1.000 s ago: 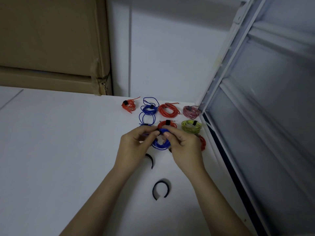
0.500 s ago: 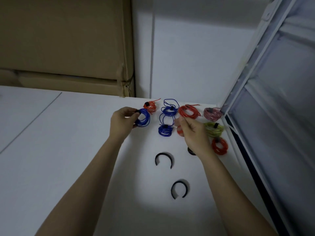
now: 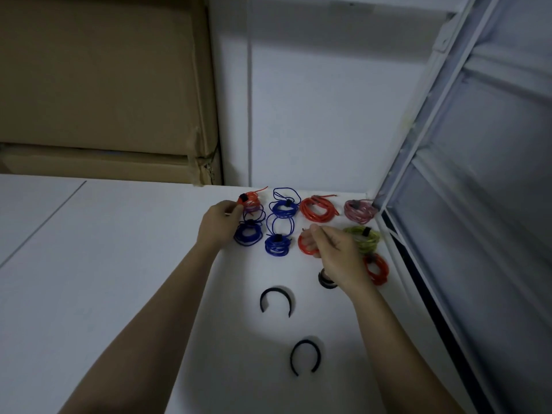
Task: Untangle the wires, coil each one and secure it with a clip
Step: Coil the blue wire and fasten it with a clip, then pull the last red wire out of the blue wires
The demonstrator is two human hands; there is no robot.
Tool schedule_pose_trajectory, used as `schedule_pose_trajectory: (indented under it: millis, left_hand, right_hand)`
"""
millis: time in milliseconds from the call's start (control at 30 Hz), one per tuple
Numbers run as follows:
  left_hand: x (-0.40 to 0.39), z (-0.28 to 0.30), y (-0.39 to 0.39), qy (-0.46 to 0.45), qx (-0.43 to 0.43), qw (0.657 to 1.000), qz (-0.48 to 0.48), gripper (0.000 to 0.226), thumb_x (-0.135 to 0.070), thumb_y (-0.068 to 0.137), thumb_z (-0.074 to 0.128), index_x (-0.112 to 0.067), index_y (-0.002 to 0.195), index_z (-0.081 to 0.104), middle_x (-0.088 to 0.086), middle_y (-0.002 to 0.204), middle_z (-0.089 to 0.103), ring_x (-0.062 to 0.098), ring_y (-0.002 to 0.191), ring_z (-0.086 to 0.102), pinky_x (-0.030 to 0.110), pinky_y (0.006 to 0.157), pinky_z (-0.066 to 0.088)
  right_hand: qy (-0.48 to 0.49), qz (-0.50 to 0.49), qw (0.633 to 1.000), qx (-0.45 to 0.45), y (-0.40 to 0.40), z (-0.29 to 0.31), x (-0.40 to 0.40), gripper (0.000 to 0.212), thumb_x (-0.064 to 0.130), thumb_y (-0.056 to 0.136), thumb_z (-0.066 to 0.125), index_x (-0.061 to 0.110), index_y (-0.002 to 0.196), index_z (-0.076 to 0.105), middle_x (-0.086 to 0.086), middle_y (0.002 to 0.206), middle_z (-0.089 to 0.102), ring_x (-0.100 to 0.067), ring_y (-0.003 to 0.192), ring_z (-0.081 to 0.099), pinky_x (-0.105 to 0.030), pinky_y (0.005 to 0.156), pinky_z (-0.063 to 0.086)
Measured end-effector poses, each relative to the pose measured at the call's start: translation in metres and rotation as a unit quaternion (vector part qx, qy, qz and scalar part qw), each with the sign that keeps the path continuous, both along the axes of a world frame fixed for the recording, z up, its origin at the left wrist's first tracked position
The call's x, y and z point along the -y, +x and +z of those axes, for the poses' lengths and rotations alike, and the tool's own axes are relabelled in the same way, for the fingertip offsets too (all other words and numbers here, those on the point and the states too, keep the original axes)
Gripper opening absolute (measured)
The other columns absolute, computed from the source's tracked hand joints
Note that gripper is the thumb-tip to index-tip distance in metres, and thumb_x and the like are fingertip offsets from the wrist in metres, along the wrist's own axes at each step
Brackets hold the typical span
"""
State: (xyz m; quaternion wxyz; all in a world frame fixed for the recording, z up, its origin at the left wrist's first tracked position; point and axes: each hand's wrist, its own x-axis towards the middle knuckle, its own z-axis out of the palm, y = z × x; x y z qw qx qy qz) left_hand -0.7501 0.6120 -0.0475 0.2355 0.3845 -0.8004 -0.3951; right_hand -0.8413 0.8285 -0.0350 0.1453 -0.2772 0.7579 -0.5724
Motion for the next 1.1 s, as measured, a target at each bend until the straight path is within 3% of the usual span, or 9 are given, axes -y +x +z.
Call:
schedule_pose_trajectory:
  millis: [167, 267, 400, 500, 633, 800, 1100]
  left_hand:
    - [-0.003, 0.008, 0.013, -0.049, 0.017, 0.999, -0.002, 0.027, -0.022, 0.096, 0.053, -0.012, 0.118, 0.064, 0.007, 0.114, 0.066, 0.024, 0.101, 0.062, 0.027, 0.081, 0.043]
    - [-0.010, 0.016, 0.028, -0.141, 0.053, 0.989, 0.000, 0.026, -0.024, 0.095, 0.054, -0.013, 0.117, 0.063, 0.006, 0.113, 0.066, 0.025, 0.100, 0.061, 0.033, 0.083, 0.047]
    - [-0.001, 0.025, 0.069, -0.286, 0.114, 0.951, 0.034, 0.027, -0.033, 0.094, 0.054, -0.016, 0.113, 0.064, 0.004, 0.108, 0.067, 0.026, 0.096, 0.062, 0.036, 0.084, 0.048]
    - [0.017, 0.036, 0.112, -0.327, 0.192, 0.921, 0.086, 0.037, -0.037, 0.096, 0.049, -0.017, 0.126, 0.055, 0.004, 0.124, 0.061, 0.026, 0.111, 0.057, 0.037, 0.096, 0.042]
    - [0.046, 0.051, 0.186, -0.315, 0.272, 0.897, 0.149, 0.042, -0.037, 0.098, 0.046, -0.016, 0.134, 0.046, 0.007, 0.133, 0.052, 0.028, 0.120, 0.050, 0.038, 0.100, 0.038]
    - [0.091, 0.072, 0.302, -0.278, 0.317, 0.882, 0.210, 0.041, -0.033, 0.097, 0.047, -0.014, 0.133, 0.046, 0.009, 0.130, 0.053, 0.029, 0.116, 0.051, 0.038, 0.095, 0.041]
    - [0.188, 0.089, 0.532, -0.243, 0.324, 0.864, 0.300, 0.041, -0.032, 0.095, 0.051, -0.014, 0.132, 0.046, 0.011, 0.133, 0.050, 0.032, 0.122, 0.047, 0.042, 0.096, 0.041]
  right_hand:
    - [0.032, 0.014, 0.998, -0.056, 0.005, 0.005, -0.002, 0.020, 0.021, 0.097, 0.054, 0.012, 0.094, 0.072, 0.001, 0.085, 0.070, -0.009, 0.081, 0.063, -0.026, 0.076, 0.050]
    - [0.063, 0.027, 0.987, -0.144, 0.008, 0.008, 0.007, 0.014, 0.018, 0.094, 0.057, 0.016, 0.095, 0.071, 0.005, 0.087, 0.068, -0.011, 0.082, 0.062, -0.025, 0.072, 0.049]
    - [0.085, 0.077, 0.958, -0.262, 0.015, 0.019, 0.048, 0.012, 0.015, 0.091, 0.061, 0.014, 0.097, 0.071, 0.001, 0.094, 0.066, -0.017, 0.083, 0.061, -0.034, 0.073, 0.052]
    - [0.075, 0.136, 0.932, -0.328, 0.035, 0.029, 0.100, 0.017, 0.012, 0.089, 0.062, 0.012, 0.103, 0.071, -0.004, 0.106, 0.065, -0.024, 0.098, 0.059, -0.035, 0.087, 0.048]
    - [0.099, 0.228, 0.892, -0.377, 0.090, 0.039, 0.168, 0.027, 0.017, 0.094, 0.055, 0.016, 0.119, 0.063, -0.002, 0.124, 0.056, -0.021, 0.119, 0.045, -0.030, 0.095, 0.038]
    - [0.140, 0.288, 0.856, -0.406, 0.180, 0.044, 0.240, 0.033, 0.021, 0.095, 0.052, 0.018, 0.128, 0.056, -0.003, 0.130, 0.052, -0.024, 0.121, 0.042, -0.035, 0.096, 0.041]
    - [0.156, 0.309, 0.832, -0.434, 0.398, 0.050, 0.376, 0.040, 0.028, 0.098, 0.047, 0.018, 0.137, 0.046, -0.006, 0.139, 0.042, -0.026, 0.127, 0.037, -0.036, 0.098, 0.037]
